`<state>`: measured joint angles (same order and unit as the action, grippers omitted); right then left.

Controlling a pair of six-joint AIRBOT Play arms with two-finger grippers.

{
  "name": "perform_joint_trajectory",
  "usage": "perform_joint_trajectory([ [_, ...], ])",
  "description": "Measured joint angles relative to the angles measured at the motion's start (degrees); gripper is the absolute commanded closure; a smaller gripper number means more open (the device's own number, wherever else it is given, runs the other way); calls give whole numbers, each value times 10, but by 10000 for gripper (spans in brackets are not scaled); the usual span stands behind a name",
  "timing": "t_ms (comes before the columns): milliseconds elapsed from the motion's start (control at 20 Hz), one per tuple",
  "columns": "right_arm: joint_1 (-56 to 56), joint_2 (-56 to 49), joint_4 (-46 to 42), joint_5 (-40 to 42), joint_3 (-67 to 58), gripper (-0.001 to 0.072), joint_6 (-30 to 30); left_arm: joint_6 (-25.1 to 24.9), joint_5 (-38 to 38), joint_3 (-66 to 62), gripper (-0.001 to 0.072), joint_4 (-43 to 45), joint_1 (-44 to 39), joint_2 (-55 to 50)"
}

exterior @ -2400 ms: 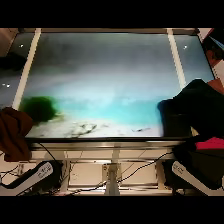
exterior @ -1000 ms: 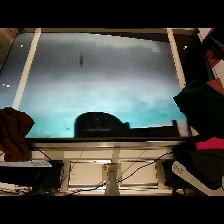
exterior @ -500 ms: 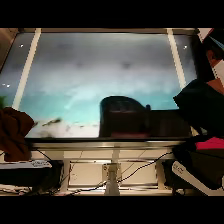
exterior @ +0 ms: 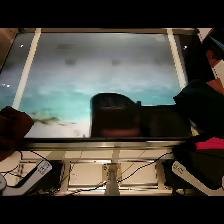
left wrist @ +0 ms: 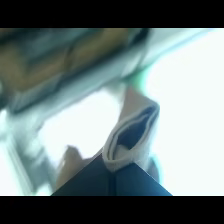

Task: Fold the clothes and pants, and hang the long-sleeved shirts on hangers.

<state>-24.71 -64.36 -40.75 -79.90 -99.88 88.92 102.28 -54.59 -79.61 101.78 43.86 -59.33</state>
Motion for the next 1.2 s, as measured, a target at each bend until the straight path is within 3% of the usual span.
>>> perform_joint_trajectory([
  [250,0,0,0,0,0,688,0,4,85,0,691,-64,-149,71],
  [600,0,0,0,0,0,688,0,4,182,0,691,-116,-520,65],
  [950,0,0,0,0,0,688,0,4,309,0,691,-123,-879,-85],
  [1200,0,0,0,0,0,689,0,4,360,0,691,-123,-1014,-220],
])
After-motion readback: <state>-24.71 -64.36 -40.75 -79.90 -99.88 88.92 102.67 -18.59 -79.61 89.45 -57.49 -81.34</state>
